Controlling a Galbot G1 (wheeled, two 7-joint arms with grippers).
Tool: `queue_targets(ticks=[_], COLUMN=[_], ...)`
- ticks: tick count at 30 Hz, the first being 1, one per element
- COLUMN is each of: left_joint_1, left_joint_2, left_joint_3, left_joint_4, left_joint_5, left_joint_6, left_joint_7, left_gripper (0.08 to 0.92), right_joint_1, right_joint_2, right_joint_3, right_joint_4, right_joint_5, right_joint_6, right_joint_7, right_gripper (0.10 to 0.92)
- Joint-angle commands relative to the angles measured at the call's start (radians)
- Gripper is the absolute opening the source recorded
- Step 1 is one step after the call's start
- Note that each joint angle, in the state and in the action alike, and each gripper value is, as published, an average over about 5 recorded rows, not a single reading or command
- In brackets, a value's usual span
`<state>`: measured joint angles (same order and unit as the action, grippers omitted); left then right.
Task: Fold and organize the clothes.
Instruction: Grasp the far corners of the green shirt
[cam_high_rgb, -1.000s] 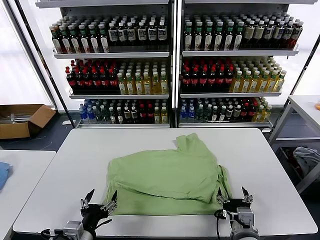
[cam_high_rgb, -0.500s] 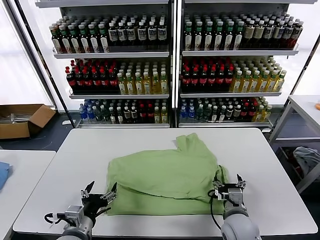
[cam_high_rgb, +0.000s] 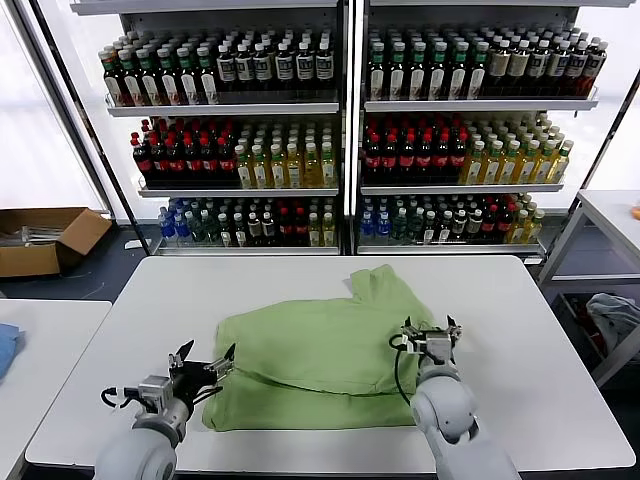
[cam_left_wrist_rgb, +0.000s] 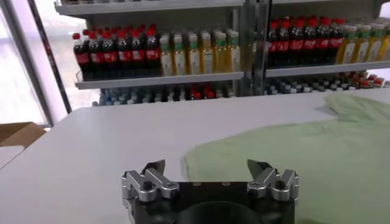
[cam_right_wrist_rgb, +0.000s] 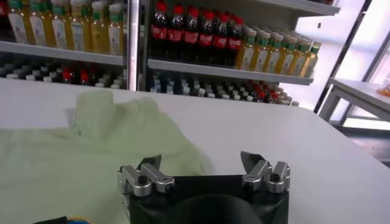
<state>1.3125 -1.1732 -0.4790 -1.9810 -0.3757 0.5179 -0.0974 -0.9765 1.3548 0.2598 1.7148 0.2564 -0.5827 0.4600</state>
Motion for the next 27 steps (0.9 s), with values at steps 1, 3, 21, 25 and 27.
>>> queue_targets(ticks=[1, 3, 21, 25, 27], left_joint_1=[-0.177, -0.196, -0.442, -0.447, -0.440], left_joint_2=[0.061, 0.075, 0.091, 0.089, 0.094], left_joint_3=[0.032, 0.041, 0.190, 0.195, 0.188], left_joint_4=[0.122, 0.146, 0.410, 0.420, 0.406], left_joint_5=[-0.055, -0.065, -0.108, -0.109, -0.114], left_joint_6=[0.011, 0.015, 0.040, 0.045, 0.048], left_joint_7=[0.016, 0.025, 0.046, 0.044, 0.043], left_gripper=[0.823, 0.823, 0.823, 0.823, 0.823], right_joint_1=[0.273, 0.306, 0.534, 0.538, 0.532], right_joint_2=[0.057, 0.067, 0.194, 0.194, 0.191], right_joint_3=[-0.032, -0.030, 0.004, 0.010, 0.009], right_joint_4=[-0.215, -0.261, -0.604, -0.612, -0.600], right_joint_5=[0.086, 0.107, 0.102, 0.097, 0.098], right_joint_6=[0.001, 0.001, 0.003, 0.003, 0.003], right_joint_7=[0.002, -0.002, -0.022, -0.029, -0.032], right_gripper=[0.823, 0.823, 0.823, 0.823, 0.823])
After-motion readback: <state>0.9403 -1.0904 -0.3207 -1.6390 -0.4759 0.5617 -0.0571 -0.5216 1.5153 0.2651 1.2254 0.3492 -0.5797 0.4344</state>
